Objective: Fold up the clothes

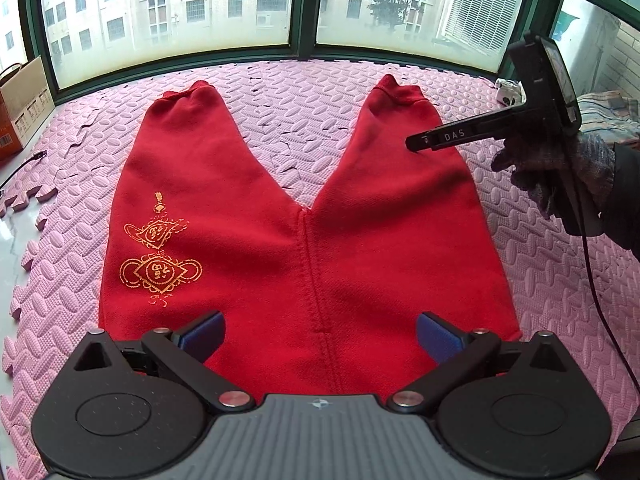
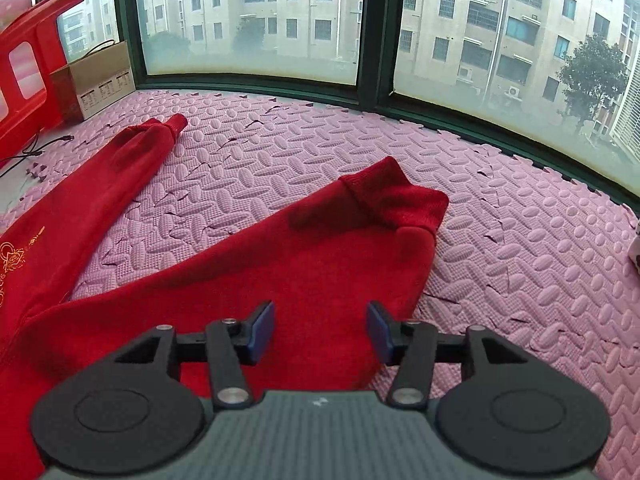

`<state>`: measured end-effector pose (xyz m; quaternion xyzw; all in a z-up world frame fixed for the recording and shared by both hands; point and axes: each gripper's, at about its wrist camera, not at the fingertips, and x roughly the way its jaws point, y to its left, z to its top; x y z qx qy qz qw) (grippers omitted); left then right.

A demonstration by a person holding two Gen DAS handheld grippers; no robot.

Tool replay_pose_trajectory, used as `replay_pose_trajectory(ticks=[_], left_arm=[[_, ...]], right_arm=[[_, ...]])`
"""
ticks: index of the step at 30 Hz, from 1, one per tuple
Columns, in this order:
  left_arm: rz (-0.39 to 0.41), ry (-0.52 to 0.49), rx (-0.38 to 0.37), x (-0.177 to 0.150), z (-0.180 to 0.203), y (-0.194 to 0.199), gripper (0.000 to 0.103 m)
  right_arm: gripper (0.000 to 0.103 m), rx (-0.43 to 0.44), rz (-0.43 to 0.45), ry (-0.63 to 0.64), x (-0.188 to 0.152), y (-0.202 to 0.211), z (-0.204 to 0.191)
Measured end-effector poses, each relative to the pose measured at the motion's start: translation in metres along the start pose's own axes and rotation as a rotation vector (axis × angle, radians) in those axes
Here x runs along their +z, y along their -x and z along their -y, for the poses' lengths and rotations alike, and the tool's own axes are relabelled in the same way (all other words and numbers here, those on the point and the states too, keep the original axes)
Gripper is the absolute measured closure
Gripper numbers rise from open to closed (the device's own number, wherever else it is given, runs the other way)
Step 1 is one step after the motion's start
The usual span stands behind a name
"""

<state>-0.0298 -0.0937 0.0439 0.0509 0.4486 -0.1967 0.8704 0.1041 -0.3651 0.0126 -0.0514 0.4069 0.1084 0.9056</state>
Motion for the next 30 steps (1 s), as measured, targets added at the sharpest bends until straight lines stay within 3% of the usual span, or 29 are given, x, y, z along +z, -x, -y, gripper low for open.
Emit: replay_pose_trajectory(ticks=[8, 16, 24, 30], left_arm=[[-0.027, -0.059, -0.026, -0.018, 0.021, 0.002, 0.000], [0.011, -0.108, -0.034, -0.022, 0.038, 0.012, 0.000], [0.012, -0.149, -0.103, -0.030, 0.049, 0.020, 0.000], [-0.013, -0.191, -0.158, -0.041, 0.059, 0.023, 0.001]], right_arm=[[0.051, -0.020, -0.008, 0.113, -0.019, 0.023, -0.021], [0.050, 0.002, -0.017, 0.217, -0.035, 0.041, -0.047], [0.049, 0.114, -0.042, 0.202, -0.047, 0.056, -0.066], [0.046, 0.141, -0.050, 0.178, -0.051, 0.056, -0.073]])
